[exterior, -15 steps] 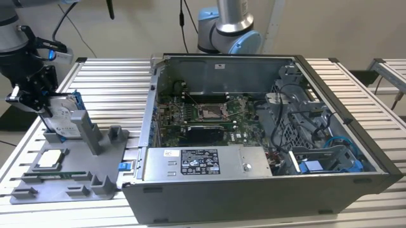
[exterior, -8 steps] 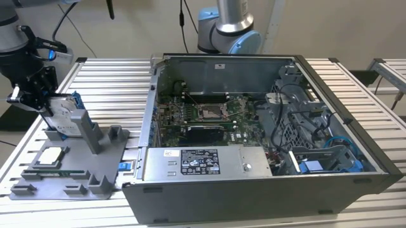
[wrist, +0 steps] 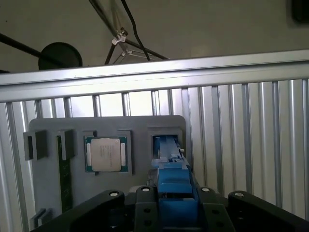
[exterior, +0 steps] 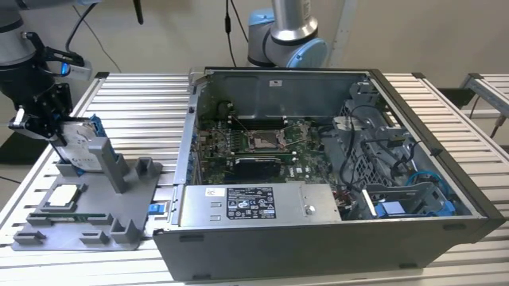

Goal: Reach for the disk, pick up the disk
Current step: 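Pick up the disk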

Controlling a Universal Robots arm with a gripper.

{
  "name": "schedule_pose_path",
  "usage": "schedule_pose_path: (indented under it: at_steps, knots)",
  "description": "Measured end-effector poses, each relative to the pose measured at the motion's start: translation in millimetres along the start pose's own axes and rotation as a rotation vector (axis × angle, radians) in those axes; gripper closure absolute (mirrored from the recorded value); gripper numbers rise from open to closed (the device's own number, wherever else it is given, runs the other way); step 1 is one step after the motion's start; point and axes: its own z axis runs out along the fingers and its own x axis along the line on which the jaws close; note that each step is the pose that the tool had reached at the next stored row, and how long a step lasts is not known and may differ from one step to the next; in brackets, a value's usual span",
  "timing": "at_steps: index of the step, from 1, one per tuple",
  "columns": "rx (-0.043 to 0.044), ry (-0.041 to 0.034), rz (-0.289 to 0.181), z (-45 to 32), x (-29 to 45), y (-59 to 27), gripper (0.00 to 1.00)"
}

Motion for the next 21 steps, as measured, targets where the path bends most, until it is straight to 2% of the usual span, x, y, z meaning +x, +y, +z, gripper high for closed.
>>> schedule_pose_path:
  at_steps: [2,3,15,21]
  knots:
    - [0.0008,0.0063,0.0,0.2,-0.2,0.0,1.0]
    - [0.0008,0.0069,0.0,0.1,-0.2,0.0,1.0]
    - [0.0005,0.007,0.0,-0.4,-0.1,0.0,1.0]
    - [0.0006,0.007,0.0,-5.8,-0.1,0.0,1.0]
